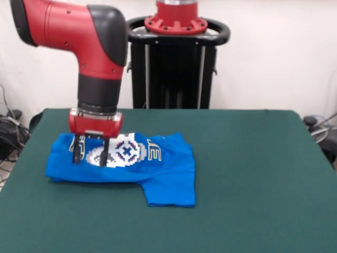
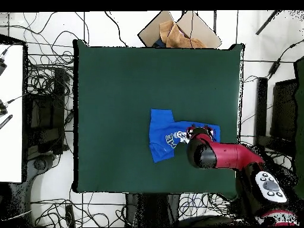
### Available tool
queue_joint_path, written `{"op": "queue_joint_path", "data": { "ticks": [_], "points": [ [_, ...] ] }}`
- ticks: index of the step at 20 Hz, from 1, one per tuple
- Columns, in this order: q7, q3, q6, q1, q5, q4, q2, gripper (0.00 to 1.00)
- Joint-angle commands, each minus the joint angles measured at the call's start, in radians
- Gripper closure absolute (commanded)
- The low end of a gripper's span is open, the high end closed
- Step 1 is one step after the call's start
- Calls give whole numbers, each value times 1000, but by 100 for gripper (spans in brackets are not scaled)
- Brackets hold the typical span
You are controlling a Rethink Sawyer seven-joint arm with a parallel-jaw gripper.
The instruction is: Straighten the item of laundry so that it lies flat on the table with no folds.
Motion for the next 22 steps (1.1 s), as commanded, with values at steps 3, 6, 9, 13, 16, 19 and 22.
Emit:
{"op": "queue_joint_path", "data": {
  "ticks": [3,6,9,13,16,19,22],
  "points": [
    [88,-70,-74,75,-61,-143,209,0],
    [43,-41,-13,56,-76,-149,214,0],
    [-9,-15,53,32,-94,-144,171,0],
    [-132,83,292,-33,-25,-125,117,0],
    [-200,111,469,-33,29,-150,66,0],
    [-216,150,555,-46,31,-175,59,100],
    [-166,169,538,-38,41,-160,29,100]
  ]
}}
